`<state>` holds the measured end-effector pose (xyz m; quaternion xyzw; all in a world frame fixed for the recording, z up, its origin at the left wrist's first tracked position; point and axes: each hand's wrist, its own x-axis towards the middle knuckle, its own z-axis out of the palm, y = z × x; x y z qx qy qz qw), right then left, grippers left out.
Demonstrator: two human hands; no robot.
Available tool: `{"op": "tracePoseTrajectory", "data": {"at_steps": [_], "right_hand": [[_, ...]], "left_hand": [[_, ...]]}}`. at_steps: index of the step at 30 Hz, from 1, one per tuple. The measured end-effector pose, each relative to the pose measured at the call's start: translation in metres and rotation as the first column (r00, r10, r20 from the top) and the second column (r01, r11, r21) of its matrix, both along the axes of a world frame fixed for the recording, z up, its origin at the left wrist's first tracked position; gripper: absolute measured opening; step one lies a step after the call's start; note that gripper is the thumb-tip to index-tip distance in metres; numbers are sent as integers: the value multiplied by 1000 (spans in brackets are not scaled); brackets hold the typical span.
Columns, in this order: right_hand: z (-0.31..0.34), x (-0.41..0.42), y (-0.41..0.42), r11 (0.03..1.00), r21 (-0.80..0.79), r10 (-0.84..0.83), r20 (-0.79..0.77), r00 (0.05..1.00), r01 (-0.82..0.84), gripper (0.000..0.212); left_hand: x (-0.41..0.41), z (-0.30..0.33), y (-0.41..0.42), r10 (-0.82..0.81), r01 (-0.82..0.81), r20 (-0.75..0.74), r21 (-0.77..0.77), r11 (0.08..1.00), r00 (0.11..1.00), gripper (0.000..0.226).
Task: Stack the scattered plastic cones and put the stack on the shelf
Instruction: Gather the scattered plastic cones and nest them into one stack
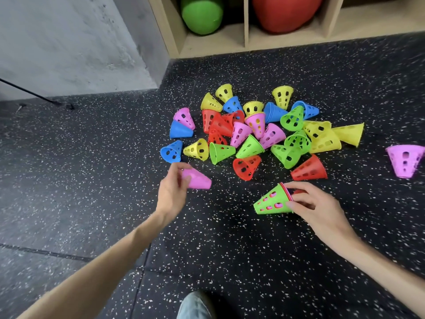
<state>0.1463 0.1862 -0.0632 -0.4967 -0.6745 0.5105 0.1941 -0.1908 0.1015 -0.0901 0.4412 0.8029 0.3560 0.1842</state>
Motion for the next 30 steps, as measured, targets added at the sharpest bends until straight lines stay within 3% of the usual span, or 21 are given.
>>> {"op": "tracePoseTrajectory", "data": {"at_steps": [3,6,13,17,21,30], "right_hand": [[-1,0,2,1000,14,-23,-17,1000,23,36],[-2,1,3,999,18,-48,-34,998,49,36],[-4,1,0,998,6,-54,-45,998,55,35],[-10,-6,-5,1000,0,-21,-30,999,21,34],[-14,-11,-10,999,-18,30,-29,999,-30,35],[-12,-7,-16,990,-78,116,-34,993,-118,34]], "left_hand": [[35,-2,-16,-178,183,69,-70,981,982,32],[63,-9,-24,-260,268,86,-94,959,962,35],[100,-28,-29,-451,457,79,-82,886,889,19],[108,-36,-33,-388,410,177,-116,905,905,39],[116,-38,-38,-282,346,292,-196,918,914,73],[131,-33,-39,-254,295,340,-75,952,906,74]]}}
